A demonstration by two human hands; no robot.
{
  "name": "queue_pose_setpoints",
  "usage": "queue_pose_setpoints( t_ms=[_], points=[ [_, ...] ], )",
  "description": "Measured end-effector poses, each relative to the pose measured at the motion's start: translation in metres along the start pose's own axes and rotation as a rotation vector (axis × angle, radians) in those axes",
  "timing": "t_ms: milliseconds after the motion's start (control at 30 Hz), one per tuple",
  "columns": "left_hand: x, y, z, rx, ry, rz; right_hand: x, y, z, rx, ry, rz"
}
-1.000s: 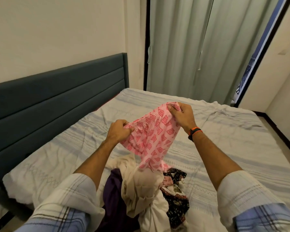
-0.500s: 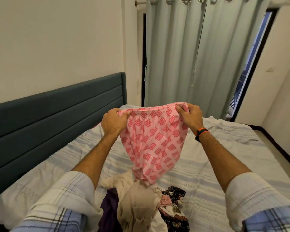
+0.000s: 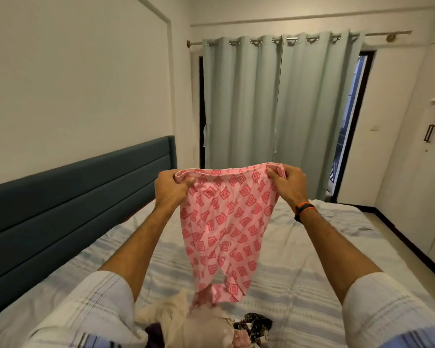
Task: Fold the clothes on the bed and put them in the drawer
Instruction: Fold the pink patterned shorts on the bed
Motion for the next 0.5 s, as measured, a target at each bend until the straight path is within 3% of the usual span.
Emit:
queue_pose_setpoints(
  t_ms=[233, 500],
  points=[
    [0.016, 0.034, 0.051, 0.151, 0.193, 0.038, -0.035, 0.022, -0.017, 0.0, -0.034, 0.132],
    [0.062, 0.051, 0.051, 0.179, 0.023, -0.116, -0.066, 0.032, 0.0, 0.027, 0.073, 0.108]
  ],
)
Point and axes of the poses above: each hand's wrist, its own y-axis towards the middle knuckle, its own x-axis out of the palm, z = x × y, the point moved 9 cm from there along y, towards the middle knuckle, and after that the axes turned 14 degrees about x, right-handed, at the moved point
